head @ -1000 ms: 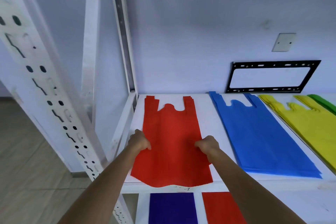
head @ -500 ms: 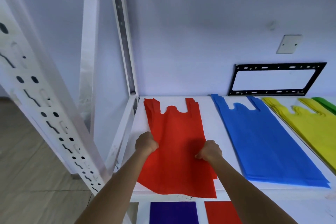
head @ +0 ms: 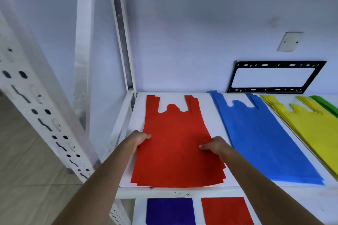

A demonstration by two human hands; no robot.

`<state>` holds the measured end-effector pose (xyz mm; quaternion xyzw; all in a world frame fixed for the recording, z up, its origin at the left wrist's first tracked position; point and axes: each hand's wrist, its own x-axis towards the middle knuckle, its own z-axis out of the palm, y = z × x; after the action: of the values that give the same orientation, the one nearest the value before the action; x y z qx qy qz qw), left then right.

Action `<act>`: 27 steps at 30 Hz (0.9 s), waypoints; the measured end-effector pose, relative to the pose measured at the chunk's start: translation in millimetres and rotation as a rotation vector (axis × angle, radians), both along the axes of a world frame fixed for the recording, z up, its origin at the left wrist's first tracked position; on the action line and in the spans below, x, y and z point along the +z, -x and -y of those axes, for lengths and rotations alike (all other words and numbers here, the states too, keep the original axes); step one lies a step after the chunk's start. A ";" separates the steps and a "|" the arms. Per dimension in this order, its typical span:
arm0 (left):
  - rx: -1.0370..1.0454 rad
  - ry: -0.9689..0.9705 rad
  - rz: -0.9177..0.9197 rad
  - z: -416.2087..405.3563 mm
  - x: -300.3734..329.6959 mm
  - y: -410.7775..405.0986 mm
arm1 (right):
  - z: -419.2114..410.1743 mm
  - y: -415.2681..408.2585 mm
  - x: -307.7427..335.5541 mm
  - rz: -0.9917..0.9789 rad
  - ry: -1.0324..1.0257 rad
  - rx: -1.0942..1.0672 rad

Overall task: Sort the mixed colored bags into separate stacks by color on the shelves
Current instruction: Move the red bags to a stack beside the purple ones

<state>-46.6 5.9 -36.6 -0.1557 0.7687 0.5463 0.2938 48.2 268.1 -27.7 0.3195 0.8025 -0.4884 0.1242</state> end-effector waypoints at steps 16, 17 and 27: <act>0.019 0.095 -0.205 -6.0 -15.6 -40.3 | 8.2 -45.9 -19.0 -0.028 -0.060 -0.053; 0.033 0.096 -0.219 -4.2 -16.5 -48.0 | 6.0 -51.4 -19.4 -0.039 0.013 -0.045; 0.135 0.077 -0.328 -19.6 -15.2 -185.7 | -27.5 -179.3 -22.8 -0.165 0.229 0.115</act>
<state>139.2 25.5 -51.9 -0.1267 0.8145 0.5531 0.1211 227.5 295.6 -50.5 0.2154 0.7660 -0.5935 0.1211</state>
